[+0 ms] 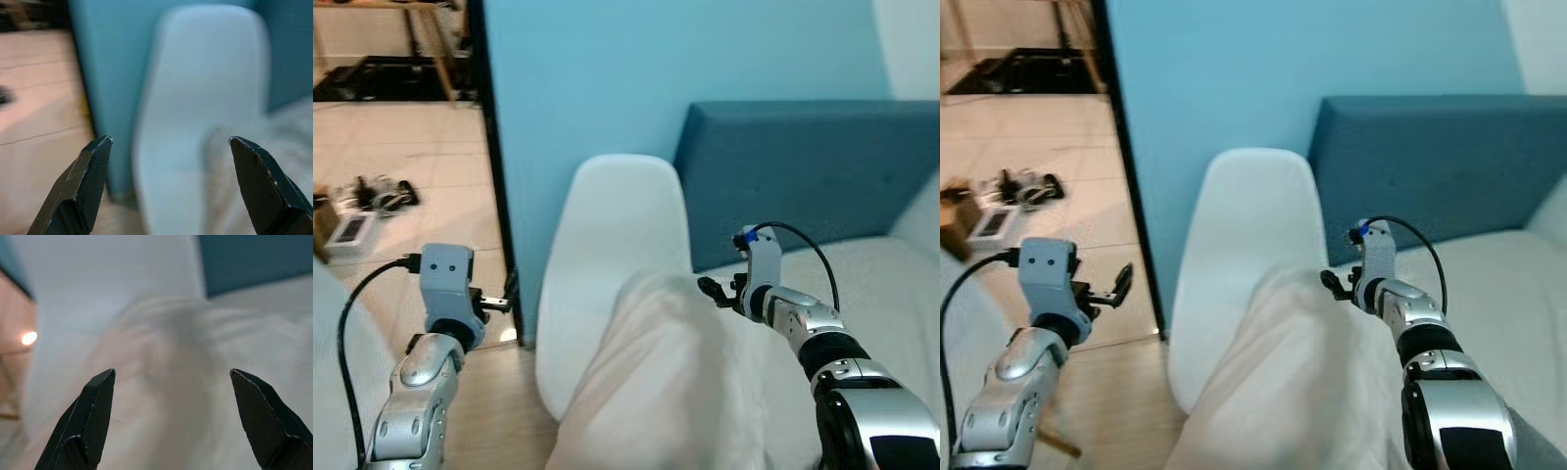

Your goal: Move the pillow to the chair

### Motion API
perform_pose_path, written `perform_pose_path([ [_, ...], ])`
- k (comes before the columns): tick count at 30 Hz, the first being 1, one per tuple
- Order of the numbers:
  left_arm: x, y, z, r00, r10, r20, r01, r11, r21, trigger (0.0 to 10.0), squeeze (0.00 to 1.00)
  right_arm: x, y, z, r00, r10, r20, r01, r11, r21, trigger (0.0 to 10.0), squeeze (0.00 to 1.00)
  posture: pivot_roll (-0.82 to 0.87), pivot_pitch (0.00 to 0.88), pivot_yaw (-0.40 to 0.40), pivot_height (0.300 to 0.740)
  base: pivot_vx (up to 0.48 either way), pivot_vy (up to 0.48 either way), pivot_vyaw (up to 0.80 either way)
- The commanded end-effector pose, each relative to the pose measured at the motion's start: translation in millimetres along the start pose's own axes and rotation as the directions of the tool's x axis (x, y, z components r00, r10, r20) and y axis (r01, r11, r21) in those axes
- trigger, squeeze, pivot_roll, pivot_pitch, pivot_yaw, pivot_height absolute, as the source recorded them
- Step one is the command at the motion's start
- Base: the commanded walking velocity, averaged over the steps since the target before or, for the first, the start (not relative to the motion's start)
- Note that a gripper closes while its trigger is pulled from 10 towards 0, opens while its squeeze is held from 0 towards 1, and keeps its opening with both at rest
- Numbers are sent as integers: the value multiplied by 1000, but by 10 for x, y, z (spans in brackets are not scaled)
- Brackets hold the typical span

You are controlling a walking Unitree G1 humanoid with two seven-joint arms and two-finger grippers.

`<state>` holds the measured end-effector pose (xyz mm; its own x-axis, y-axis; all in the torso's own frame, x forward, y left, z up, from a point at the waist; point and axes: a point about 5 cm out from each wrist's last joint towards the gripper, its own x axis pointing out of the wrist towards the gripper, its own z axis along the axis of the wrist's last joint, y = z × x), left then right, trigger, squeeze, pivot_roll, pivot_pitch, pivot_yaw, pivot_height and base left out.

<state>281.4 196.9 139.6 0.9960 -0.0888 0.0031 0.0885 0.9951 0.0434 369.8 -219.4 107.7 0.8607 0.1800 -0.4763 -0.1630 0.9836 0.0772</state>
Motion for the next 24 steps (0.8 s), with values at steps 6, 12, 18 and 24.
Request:
perform_pose_path([
  [6,-14,-87,-53,999,-31,-26,31,1000,2,10000,0,11,23,-150,999,2,-36,-1,1000,18,10000,0,-32,0,-106,740,0,0,-698],
  [12,-7,-122,-69,998,-48,-52,45,998,-54,10000,0,36,92,-154,1000,26,-15,-26,1000,13,10000,0,-31,0,-106,740,0,0,-648],
  [18,-6,-188,-69,996,-73,-59,64,988,-140,10000,0,59,151,-92,1000,28,8,-28,1000,-7,10000,0,-31,0,-105,731,0,0,-104],
  [24,-8,-213,-81,992,-98,-82,83,982,-171,10000,0,63,144,-84,1000,4,-7,-4,1000,-4,10000,0,-31,0,-106,711,0,0,0],
])
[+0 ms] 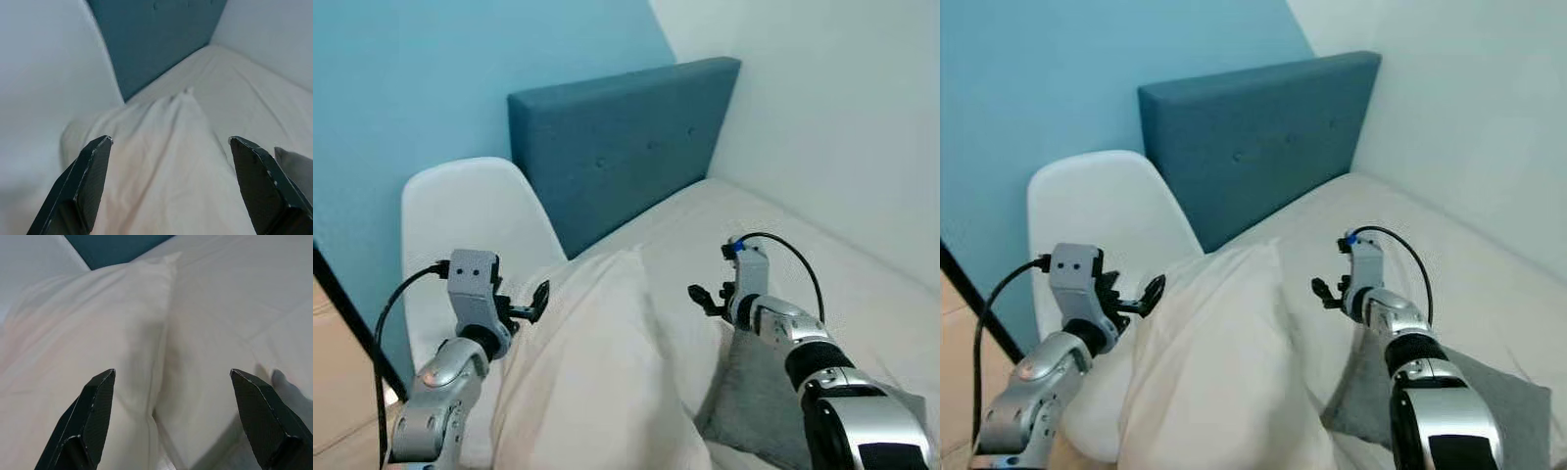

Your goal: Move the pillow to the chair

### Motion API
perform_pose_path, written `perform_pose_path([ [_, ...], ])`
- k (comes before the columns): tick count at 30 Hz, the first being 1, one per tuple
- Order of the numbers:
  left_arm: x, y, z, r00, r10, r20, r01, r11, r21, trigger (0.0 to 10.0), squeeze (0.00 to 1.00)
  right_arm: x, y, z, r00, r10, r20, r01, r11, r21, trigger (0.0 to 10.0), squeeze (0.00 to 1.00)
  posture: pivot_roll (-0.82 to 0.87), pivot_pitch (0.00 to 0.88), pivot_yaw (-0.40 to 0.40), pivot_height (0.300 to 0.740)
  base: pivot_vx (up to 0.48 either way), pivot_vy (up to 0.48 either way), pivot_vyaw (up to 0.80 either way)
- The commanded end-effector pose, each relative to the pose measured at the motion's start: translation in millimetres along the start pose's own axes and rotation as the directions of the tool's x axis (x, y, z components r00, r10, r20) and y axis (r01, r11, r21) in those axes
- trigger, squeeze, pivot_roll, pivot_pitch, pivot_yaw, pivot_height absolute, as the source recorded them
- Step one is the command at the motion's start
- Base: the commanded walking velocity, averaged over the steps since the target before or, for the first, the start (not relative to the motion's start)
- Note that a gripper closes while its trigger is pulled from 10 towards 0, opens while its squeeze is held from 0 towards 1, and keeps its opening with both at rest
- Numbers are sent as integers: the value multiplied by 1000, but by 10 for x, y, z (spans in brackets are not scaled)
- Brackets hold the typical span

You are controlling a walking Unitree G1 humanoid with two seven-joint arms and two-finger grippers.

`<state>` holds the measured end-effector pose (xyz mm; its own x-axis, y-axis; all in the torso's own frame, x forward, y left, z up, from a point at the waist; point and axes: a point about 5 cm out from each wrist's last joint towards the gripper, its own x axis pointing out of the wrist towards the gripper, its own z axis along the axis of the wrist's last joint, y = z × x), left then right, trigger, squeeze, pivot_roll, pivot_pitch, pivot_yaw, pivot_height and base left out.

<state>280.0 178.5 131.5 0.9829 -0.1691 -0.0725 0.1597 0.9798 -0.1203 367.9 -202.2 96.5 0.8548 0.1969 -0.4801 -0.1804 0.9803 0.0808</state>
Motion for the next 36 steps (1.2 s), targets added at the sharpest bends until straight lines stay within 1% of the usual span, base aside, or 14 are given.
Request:
perform_pose_path([
  [1,-9,-26,-17,1000,-13,-23,13,1000,-7,10000,0,-5,-23,17,1000,-15,-6,15,1000,7,10000,0,-31,0,-106,706,0,0,0],
  [4,-6,-34,-25,999,-19,-47,18,1000,-16,10000,0,-2,-12,3,1000,-3,-14,4,999,36,10000,0,-31,0,-106,696,0,0,0],
  [5,0,-47,-17,998,-28,-54,27,999,-32,10000,0,1,1,-17,1000,5,-22,-4,997,76,10000,0,-30,0,-106,686,0,0,0],
  [8,1,-52,-14,998,-33,-57,31,999,-30,10000,0,2,1,-32,1000,3,-31,-1,996,90,10000,0,-29,0,-107,681,0,0,0],
  [9,-2,-50,-24,997,-30,-68,31,1000,3,10000,0,2,-2,-62,999,0,-45,5,994,108,10000,0,-29,0,-107,676,0,0,0],
  [10,-7,-46,-35,997,-25,-73,26,1000,15,10000,0,0,-9,-110,998,-5,-67,14,991,134,10000,0,-29,0,-107,671,0,0,0],
  [12,-11,-43,-42,997,-21,-77,22,1000,21,10000,0,-2,-13,-143,997,-7,-82,19,988,151,10000,0,-29,0,-107,666,0,0,0],
  [15,-33,5,-29,997,11,-77,-9,1000,20,10000,0,-12,-14,-269,992,4,-127,25,974,226,10000,0,-25,0,-109,651,0,0,0],
  [20,-39,38,-18,997,32,-74,-30,999,27,10000,0,-17,-5,-339,988,18,-151,22,966,259,10000,0,-24,0,-108,641,0,0,0],
  [22,-45,80,8,996,63,-65,-61,998,32,10000,0,-22,7,-412,985,27,-173,24,957,288,10000,0,-22,0,-106,631,0,0,0],
  [27,-53,111,29,995,86,-56,-85,996,31,10000,0,-25,16,-449,983,33,-182,25,950,310,10000,0,-22,0,-105,621,0,0,0],
  [30,-75,163,70,992,123,-37,-122,992,27,10000,0,-35,20,-542,978,33,-204,37,943,331,10000,0,-16,0,-107,606,0,0,0],
  [34,-85,185,85,990,136,-33,-135,990,30,10000,0,-45,20,-627,972,21,-236,60,943,328,10000,0,-11,0,-108,586,0,0,0],
  [36,-105,190,94,990,141,-31,-140,990,33,10000,0,-47,50,-706,970,32,-242,56,936,347,10000,0,-5,0,-106,571,0,0,0],
])
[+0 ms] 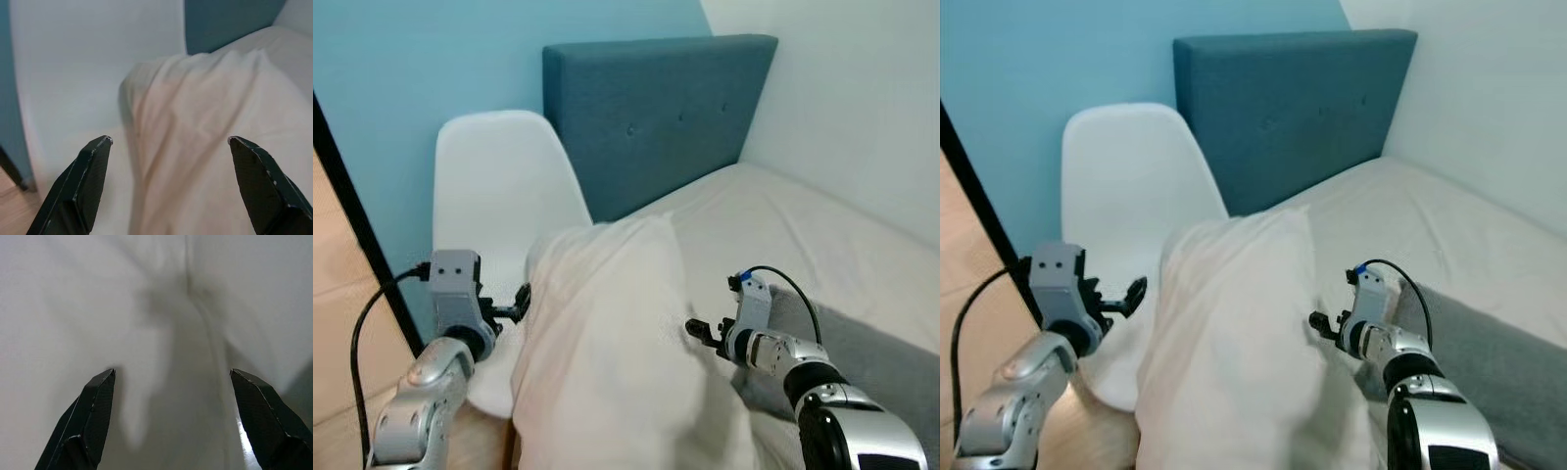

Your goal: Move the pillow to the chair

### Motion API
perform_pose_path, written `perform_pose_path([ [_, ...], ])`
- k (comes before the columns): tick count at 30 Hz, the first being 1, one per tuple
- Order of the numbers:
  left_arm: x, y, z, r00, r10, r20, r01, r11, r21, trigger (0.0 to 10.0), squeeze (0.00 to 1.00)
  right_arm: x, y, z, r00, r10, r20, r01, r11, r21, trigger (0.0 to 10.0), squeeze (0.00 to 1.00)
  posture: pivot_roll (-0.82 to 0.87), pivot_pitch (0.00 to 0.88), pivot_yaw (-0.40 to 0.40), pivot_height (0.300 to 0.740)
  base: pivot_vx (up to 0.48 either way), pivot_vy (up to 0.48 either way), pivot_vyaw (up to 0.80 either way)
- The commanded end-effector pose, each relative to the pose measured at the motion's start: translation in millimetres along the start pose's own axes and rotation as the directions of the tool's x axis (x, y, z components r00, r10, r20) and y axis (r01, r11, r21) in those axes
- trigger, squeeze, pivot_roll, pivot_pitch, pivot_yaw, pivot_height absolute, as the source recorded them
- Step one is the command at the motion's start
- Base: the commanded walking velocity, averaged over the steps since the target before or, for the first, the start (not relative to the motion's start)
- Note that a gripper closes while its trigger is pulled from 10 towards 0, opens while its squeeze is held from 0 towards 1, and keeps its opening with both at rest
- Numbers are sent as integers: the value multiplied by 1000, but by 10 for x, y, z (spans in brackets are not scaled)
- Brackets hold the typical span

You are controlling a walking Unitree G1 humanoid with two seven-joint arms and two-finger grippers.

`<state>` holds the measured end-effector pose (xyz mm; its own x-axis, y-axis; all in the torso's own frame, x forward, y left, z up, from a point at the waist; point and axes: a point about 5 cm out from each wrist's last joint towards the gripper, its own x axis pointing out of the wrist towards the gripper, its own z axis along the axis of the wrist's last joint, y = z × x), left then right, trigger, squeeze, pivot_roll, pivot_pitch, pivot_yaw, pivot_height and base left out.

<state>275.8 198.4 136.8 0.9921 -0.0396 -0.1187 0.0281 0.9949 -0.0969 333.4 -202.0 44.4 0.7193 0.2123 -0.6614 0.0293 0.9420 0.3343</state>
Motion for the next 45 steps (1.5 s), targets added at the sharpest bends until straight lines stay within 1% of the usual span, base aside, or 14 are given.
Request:
perform_pose_path([
  [1,-26,12,23,1000,7,0,-7,1000,20,10000,0,17,1,-87,1000,1,-19,0,1000,27,10000,0,-5,0,-106,571,0,0,0],
  [8,-54,13,30,1000,8,-1,-8,1000,26,10000,0,36,6,-158,1000,12,3,-13,998,64,10000,0,1,0,-104,571,0,0,0],
  [13,-87,17,38,1000,11,-4,-11,999,38,10000,0,48,42,-179,995,70,74,-84,974,208,10000,0,10,0,-99,571,0,0,0],
  [14,-111,24,49,1000,11,-3,-11,999,44,10000,0,52,63,-201,987,112,111,-140,947,288,10000,0,15,0,-96,571,0,0,0],
  [16,-129,31,58,1000,13,-4,-13,999,51,10000,0,53,67,-213,984,121,129,-158,930,332,0,0,22,0,-94,571,0,0,0],
  [28,-186,40,140,1000,13,4,-14,998,54,10000,0,76,169,-187,975,166,148,-209,912,352,0,0,42,12,-91,571,0,0,0],
  [34,-179,-2,121,1000,1,-5,-1,999,47,10000,0,77,260,-62,959,209,192,-266,896,356,0,0,34,17,-86,571,0,0,0],
  [37,-172,-37,123,1000,-7,-5,7,999,41,10000,0,46,366,180,926,260,273,-346,873,342,0,0,34,16,-86,571,0,0,0],
  [38,-168,-51,134,1000,-10,-4,10,999,40,10000,0,20,442,321,897,302,321,-404,856,322,0,0,35,15,-88,571,0,0,0],
  [39,-159,-60,176,1000,-10,9,9,999,39,10000,0,-83,733,701,782,448,433,-577,783,233,0,0,33,14,-90,571,0,0,0],
  [41,-157,-59,191,1000,-9,13,8,999,38,10000,0,-132,847,824,730,501,465,-636,747,193,0,0,33,14,-90,571,0,0,0],
  [42,-157,-59,191,1000,-9,13,8,999,38,10000,0,-132,847,824,730,501,465,-636,747,193,0,0,33,14,-90,571,0,0,0],
  [44,-151,-65,210,1000,-8,20,7,999,37,10000,0,-264,1090,1091,608,597,524,-735,672,87,0,0,36,13,-94,571,0,0,0],
  [45,-151,-65,210,1000,-8,20,7,999,37,10000,0,-264,1090,1091,608,597,524,-735,672,87,0,0,36,13,-94,571,0,0,0],
])
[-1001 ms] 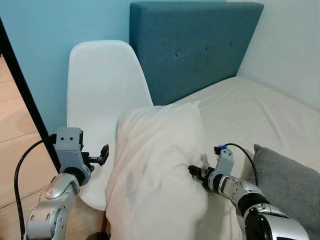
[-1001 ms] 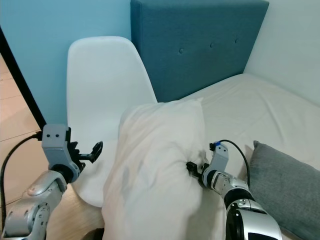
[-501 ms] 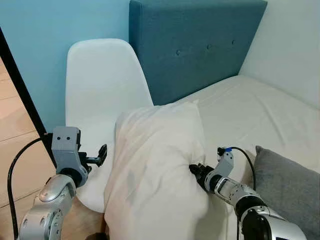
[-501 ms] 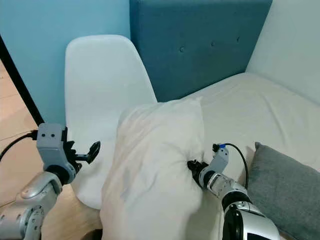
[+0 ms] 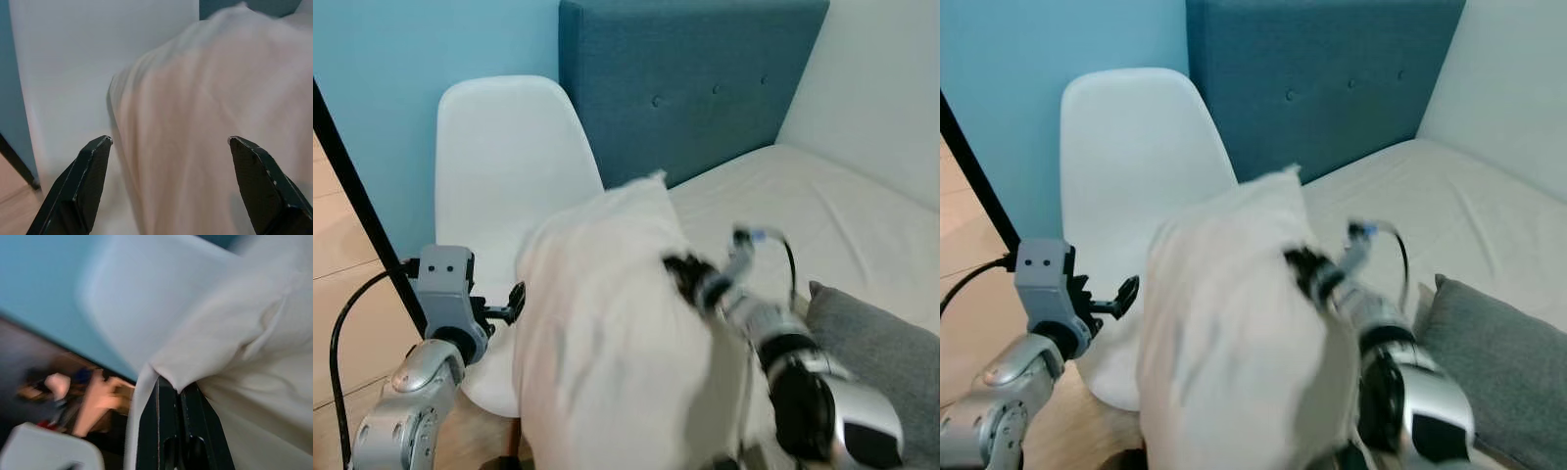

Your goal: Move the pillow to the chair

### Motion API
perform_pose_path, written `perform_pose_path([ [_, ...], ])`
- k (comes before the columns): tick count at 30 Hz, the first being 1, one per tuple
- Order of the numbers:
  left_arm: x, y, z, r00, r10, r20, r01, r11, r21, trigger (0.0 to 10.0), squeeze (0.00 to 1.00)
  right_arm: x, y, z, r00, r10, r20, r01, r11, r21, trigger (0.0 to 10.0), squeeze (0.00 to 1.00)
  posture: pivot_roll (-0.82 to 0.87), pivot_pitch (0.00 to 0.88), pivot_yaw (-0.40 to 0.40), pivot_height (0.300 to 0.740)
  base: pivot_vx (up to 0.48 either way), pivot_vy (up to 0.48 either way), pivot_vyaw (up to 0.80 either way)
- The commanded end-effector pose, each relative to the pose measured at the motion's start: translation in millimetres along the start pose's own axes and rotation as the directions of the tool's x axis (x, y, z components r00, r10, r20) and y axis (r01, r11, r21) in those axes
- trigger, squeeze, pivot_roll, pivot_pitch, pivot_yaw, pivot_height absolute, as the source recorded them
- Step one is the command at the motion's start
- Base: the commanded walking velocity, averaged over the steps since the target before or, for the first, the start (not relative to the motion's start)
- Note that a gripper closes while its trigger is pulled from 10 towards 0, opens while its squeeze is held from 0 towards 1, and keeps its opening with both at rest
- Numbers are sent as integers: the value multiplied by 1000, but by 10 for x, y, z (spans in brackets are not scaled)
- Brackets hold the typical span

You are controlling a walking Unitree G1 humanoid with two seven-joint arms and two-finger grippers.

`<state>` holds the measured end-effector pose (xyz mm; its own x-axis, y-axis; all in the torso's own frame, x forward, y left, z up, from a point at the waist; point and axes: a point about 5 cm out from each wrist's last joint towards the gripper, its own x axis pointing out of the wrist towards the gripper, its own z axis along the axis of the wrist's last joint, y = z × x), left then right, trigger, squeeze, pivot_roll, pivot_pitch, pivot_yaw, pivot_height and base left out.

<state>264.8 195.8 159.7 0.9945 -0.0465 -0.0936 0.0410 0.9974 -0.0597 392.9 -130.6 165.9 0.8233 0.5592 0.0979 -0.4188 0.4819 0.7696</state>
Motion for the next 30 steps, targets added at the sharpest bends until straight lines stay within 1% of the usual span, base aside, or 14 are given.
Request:
perform_pose_path([
  [1,-12,-21,8,1000,1,-1,-1,1000,-2,10000,0,83,190,151,991,116,61,-115,993,-11,0,0,37,13,-96,571,0,0,0],
  [4,-8,-33,18,1000,1,4,-1,1000,-5,10000,0,201,444,291,969,229,98,-226,973,-38,0,0,39,12,-99,571,0,0,0],
  [5,-7,-46,27,1000,1,8,-1,1000,-8,10000,0,296,684,412,938,320,131,-316,947,-49,0,0,40,13,-101,571,0,0,0],
  [6,-7,-46,27,1000,1,8,-1,1000,-8,10000,0,296,684,412,938,320,131,-316,947,-49,0,0,40,13,-101,571,0,0,0],
  [8,-8,-72,36,1000,0,13,0,1000,-11,10000,0,430,1101,569,875,462,148,-452,887,-95,0,0,44,12,-105,571,0,0,0],
  [9,-8,-72,36,1000,0,13,0,1000,-11,10000,0,430,1101,569,875,462,148,-452,887,-95,0,0,44,12,-105,571,0,0,0],
  [10,-15,-90,36,1000,1,14,-1,1000,-13,10000,0,479,1413,674,796,580,175,-571,814,-102,0,0,48,15,-113,571,0,0,0],
  [12,-22,-100,32,1000,3,14,-3,1000,-14,10000,0,499,1608,727,739,644,195,-638,763,-104,0,0,50,17,-114,571,0,0,0],
  [17,-24,-106,26,1000,6,12,-6,1000,-12,10000,0,561,1720,717,740,637,215,-630,769,-109,0,0,50,20,-117,571,0,0,0],
  [22,-25,-119,27,1000,6,12,-6,1000,-11,10000,0,634,1587,537,811,554,187,-548,832,-88,0,0,48,20,-121,571,0,0,0],
  [23,-24,-125,24,1000,6,11,-6,1000,-9,10000,0,652,1466,383,849,512,131,-503,859,-95,0,0,49,24,-123,571,0,0,0],
  [24,-26,-131,11,1000,7,7,-7,1000,-5,10000,0,638,1007,-77,959,271,-76,-282,932,-227,0,0,41,29,-120,571,0,0,0],
  [28,-29,-134,4,1000,8,5,-8,1000,-2,10000,0,575,734,-289,982,97,-164,-148,932,-332,0,0,41,29,-120,571,0,0,0],
  [30,-31,-139,-10,1000,6,-1,-6,1000,1,10000,0,376,262,-415,944,-250,-214,130,881,-455,0,0,34,33,-120,571,0,0,0],
])
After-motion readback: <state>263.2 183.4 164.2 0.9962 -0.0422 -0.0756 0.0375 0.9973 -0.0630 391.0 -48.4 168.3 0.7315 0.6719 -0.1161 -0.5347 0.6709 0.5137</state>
